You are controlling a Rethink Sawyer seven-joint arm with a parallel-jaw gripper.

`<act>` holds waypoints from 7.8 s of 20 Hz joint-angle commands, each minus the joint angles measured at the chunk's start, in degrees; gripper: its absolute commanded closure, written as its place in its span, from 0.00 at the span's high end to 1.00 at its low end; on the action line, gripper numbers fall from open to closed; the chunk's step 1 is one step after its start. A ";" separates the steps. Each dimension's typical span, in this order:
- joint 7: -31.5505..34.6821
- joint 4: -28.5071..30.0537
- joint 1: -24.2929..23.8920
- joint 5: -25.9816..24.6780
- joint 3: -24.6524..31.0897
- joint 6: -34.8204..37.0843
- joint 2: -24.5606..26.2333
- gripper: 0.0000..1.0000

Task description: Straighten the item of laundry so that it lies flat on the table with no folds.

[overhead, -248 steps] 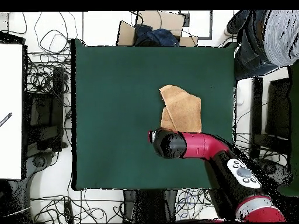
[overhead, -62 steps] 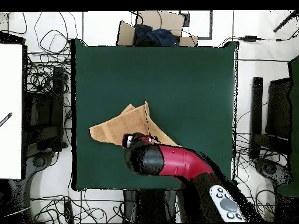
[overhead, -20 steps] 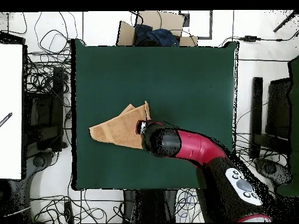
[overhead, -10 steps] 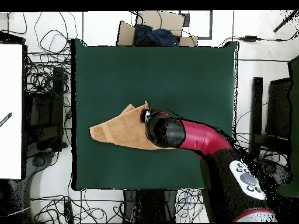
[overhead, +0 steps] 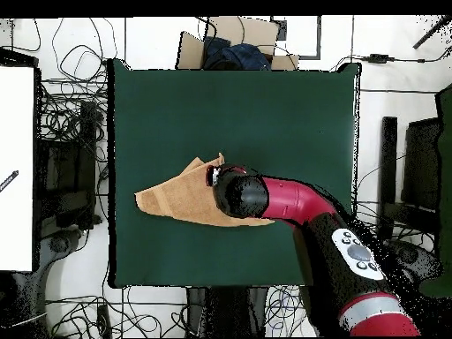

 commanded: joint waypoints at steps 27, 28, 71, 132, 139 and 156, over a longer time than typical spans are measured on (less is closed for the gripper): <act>-1.46 -8.33 -0.49 -3.88 2.48 3.11 9.25 1.00; -1.50 -8.59 -0.41 -4.10 2.44 2.69 9.91 1.00; 3.03 -4.43 0.76 -5.56 1.57 1.83 5.45 0.00; -11.44 -16.22 -14.04 -7.62 13.72 32.53 3.28 0.00; -12.27 -20.14 -13.65 -7.87 14.01 34.26 5.05 0.00; -17.03 -29.70 -13.99 -9.90 13.93 37.33 9.47 0.00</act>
